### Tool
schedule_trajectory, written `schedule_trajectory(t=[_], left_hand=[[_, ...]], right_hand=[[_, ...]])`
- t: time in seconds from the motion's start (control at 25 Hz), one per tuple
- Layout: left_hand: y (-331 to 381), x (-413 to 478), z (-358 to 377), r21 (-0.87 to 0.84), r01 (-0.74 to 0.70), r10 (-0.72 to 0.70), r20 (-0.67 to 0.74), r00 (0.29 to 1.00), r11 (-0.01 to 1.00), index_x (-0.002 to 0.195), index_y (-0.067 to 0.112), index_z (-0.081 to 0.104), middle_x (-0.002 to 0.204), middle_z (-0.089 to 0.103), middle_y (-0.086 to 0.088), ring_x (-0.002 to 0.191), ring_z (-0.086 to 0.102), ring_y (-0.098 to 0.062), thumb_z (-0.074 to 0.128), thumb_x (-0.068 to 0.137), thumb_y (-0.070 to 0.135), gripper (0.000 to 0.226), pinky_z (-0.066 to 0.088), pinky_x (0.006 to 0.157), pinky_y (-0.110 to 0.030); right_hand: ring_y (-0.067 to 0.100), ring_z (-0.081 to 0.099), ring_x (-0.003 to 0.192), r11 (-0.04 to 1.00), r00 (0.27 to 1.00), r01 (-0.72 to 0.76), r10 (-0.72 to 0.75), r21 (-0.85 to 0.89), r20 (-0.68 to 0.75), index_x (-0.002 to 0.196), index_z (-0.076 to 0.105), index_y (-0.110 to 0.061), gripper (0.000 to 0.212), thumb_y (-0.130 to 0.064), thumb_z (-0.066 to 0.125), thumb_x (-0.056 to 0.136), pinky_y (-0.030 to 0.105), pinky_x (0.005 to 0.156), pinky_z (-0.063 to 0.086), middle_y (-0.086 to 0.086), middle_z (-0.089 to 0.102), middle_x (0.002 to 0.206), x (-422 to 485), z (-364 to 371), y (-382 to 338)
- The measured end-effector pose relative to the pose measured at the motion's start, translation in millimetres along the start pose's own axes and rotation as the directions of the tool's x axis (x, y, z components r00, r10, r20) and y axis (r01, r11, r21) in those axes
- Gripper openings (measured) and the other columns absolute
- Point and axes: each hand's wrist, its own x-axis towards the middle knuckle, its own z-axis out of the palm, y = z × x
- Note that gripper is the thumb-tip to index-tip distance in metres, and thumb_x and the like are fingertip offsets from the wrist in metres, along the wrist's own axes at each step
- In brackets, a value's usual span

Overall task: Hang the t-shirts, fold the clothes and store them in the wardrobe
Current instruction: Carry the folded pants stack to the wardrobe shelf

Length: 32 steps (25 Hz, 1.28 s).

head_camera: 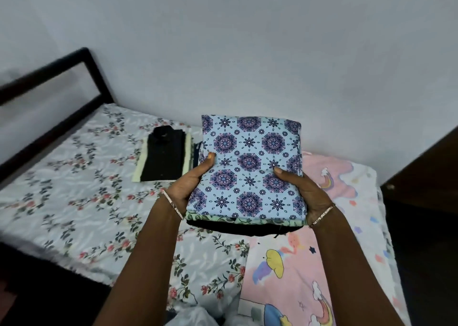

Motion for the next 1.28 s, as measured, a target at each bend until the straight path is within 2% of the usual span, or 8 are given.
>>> schedule_trajectory(t=[0.16,0.24,0.36,0.52,0.6,0.8,0.96,1.28], left_hand=[[20.6,-93.7,60.4,-0.171,-0.032,0.009,-0.133,0.991,0.985,0.117,0.018,0.064,0.099,0.076,0.011,0.085,0.072,0.0,0.055,0.1,0.033,0.024,0.057,0.075,-0.018],[23.7,-137.1,82.1,-0.095,-0.139,0.109,-0.27,0.957,0.986,0.102,0.023,0.059,0.085,0.064,0.021,0.052,0.059,0.017,0.039,0.104,0.022,0.02,0.042,0.047,-0.002],[8.4,-207.1,94.0,-0.056,-0.234,0.196,-0.375,0.906,0.971,0.111,0.029,0.059,0.115,0.06,0.018,0.071,0.058,0.017,0.042,0.102,0.03,0.019,0.041,0.069,-0.008],[-32.8,-280.1,87.8,-0.246,-0.31,0.135,-0.542,0.829,0.918,0.106,0.027,0.062,0.092,0.076,0.016,0.074,0.069,0.008,0.065,0.089,0.044,0.024,0.053,0.063,-0.012],[-52.2,-324.1,87.5,-0.387,-0.38,0.084,-0.6,0.795,0.84,0.12,0.021,0.066,0.112,0.075,-0.002,0.095,0.073,-0.015,0.077,0.075,0.047,0.053,0.059,0.073,-0.029],[-98.0,-439.4,83.2,-0.444,-0.614,0.072,-0.771,0.633,0.653,0.096,0.016,0.081,0.109,0.074,-0.012,0.094,0.074,-0.027,0.048,0.092,0.039,0.041,0.062,0.074,-0.043],[-135.6,-527.5,70.4,-0.391,-0.753,0.037,-0.876,0.48,0.53,0.11,0.016,0.077,0.127,0.067,-0.012,0.111,0.068,-0.03,0.046,0.094,0.044,0.045,0.059,0.085,-0.046],[-216.2,-749.7,59.5,-0.209,-0.844,-0.019,-0.973,0.23,0.494,0.117,0.01,0.073,0.127,0.066,-0.018,0.108,0.068,-0.034,0.052,0.091,0.038,0.044,0.058,0.087,-0.051]], right_hand=[[0.031,0.074,0.093,0.996,0.986,-0.025,0.039,-0.086,0.16,0.099,0.081,-0.012,0.023,-0.014,0.068,0.08,0.052,0.088,0.057,0.015,0.075,0.107,-33.4,22.7,-2.0],[0.031,0.071,0.105,0.986,0.983,-0.015,0.045,-0.167,0.178,0.104,0.08,-0.014,0.025,-0.018,0.075,0.08,0.052,0.099,0.053,0.013,0.073,0.115,-41.6,28.6,-0.1],[0.024,0.053,0.133,0.926,0.966,0.061,0.04,-0.374,0.256,0.119,0.074,-0.032,0.055,-0.053,0.085,0.069,0.054,0.119,0.029,-0.002,0.062,0.138,-57.7,45.1,15.3],[0.021,0.045,0.139,0.881,0.893,0.072,0.152,-0.468,0.423,0.119,0.071,-0.04,0.071,-0.067,0.087,0.055,0.055,0.122,0.019,-0.009,0.06,0.14,-88.0,76.8,44.9],[0.023,0.052,0.134,0.876,0.864,0.056,0.198,-0.479,0.463,0.122,0.071,-0.03,0.079,-0.061,0.091,0.053,0.053,0.12,0.026,-0.003,0.064,0.135,-111.8,105.2,63.1],[0.032,0.072,0.102,0.871,0.67,-0.159,0.441,-0.465,0.597,0.127,0.065,-0.008,0.047,-0.023,0.071,0.082,0.047,0.085,0.06,0.016,0.071,0.119,-181.9,190.4,123.0],[0.043,0.057,0.125,0.793,0.463,-0.211,0.596,-0.571,0.656,0.138,0.057,-0.008,0.064,-0.026,0.081,0.081,0.064,0.107,0.041,0.023,0.059,0.136,-231.1,253.6,186.0],[0.043,0.062,0.118,0.75,0.205,-0.123,0.66,-0.65,0.722,0.131,0.062,-0.01,0.047,-0.018,0.075,0.086,0.064,0.102,0.045,0.022,0.065,0.128,-386.9,362.8,342.3]])
